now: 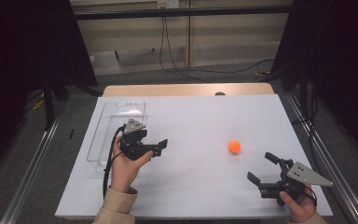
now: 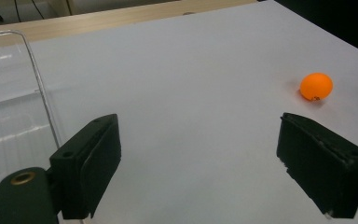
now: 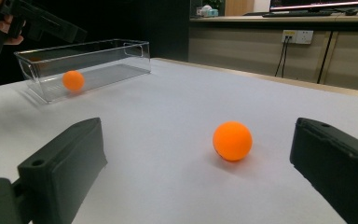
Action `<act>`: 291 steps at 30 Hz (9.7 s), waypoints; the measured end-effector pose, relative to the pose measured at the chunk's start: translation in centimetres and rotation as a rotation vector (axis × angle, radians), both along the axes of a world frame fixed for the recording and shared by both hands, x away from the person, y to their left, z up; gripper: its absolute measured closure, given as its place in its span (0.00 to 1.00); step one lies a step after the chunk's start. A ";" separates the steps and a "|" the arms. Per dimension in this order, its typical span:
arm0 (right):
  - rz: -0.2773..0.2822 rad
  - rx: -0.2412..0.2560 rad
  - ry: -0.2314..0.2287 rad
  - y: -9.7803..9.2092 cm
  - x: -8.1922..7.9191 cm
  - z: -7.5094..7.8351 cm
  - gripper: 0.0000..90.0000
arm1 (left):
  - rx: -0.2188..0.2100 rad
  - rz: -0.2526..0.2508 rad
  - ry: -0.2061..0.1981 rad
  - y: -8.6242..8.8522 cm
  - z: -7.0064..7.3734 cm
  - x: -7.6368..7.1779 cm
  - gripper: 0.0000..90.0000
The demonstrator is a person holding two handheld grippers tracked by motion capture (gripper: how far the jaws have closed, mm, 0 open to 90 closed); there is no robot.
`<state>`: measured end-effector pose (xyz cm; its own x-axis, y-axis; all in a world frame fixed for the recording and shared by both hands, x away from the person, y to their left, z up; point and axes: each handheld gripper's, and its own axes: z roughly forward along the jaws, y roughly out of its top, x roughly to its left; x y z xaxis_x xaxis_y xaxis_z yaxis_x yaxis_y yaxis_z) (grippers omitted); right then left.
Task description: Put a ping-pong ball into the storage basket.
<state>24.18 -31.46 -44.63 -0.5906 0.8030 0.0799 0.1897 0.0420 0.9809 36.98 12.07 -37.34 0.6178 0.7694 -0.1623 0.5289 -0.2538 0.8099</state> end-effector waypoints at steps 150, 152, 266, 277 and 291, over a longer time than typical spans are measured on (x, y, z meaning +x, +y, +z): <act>0.013 -0.007 0.006 0.3 0.6 -0.1 0.01 | -0.013 -0.247 -0.052 -12.5 -4.9 0.2 0.07; 0.012 -0.007 0.007 0.2 0.7 -0.1 0.01 | -0.015 -0.249 -0.052 -12.6 -4.9 0.3 0.07; 0.012 -0.004 0.003 0.0 0.6 0.0 0.02 | 0.030 -0.338 -0.041 -19.8 -7.2 1.6 0.07; 0.013 -0.004 0.003 0.0 0.6 0.0 0.02 | 0.035 -0.346 -0.038 -20.6 -7.3 1.7 0.07; 0.013 -0.003 0.002 0.0 0.5 0.1 0.02 | 0.045 -0.353 -0.032 -21.6 -7.6 1.8 0.07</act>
<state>24.71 -31.50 -44.56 -0.6008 0.7955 0.0788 0.1910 0.0471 0.9805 38.78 -9.48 -44.92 0.8512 0.5133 -0.1091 0.3766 -0.4526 0.8083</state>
